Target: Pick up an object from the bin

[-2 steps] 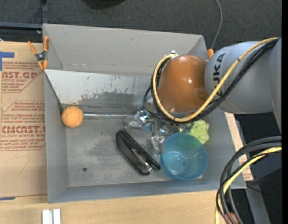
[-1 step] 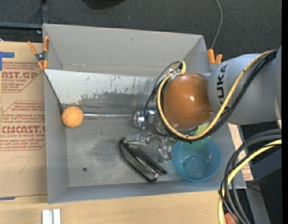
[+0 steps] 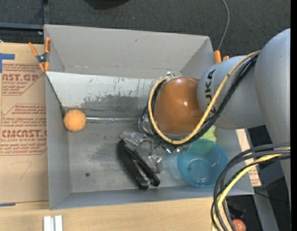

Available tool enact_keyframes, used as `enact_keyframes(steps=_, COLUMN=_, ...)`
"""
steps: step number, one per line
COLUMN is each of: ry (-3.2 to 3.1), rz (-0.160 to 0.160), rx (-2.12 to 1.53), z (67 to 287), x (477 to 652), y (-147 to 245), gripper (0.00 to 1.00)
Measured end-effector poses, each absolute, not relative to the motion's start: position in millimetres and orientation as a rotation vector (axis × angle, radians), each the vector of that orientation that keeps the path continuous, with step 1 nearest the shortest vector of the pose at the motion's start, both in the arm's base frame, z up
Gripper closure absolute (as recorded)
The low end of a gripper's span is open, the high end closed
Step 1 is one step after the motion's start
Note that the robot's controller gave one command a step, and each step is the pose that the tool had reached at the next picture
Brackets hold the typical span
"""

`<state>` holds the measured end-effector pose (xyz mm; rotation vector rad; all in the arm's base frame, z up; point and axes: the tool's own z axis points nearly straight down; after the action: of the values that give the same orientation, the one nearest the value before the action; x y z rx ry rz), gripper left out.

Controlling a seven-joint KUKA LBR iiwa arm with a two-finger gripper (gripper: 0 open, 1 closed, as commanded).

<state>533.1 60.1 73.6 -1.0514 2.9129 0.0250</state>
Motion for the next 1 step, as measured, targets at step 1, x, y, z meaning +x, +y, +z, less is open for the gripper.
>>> enact_keyframes(steps=1, ry=2.719, rz=0.011, rx=-1.458, z=73.6, x=527.0, y=81.6, gripper=0.00)
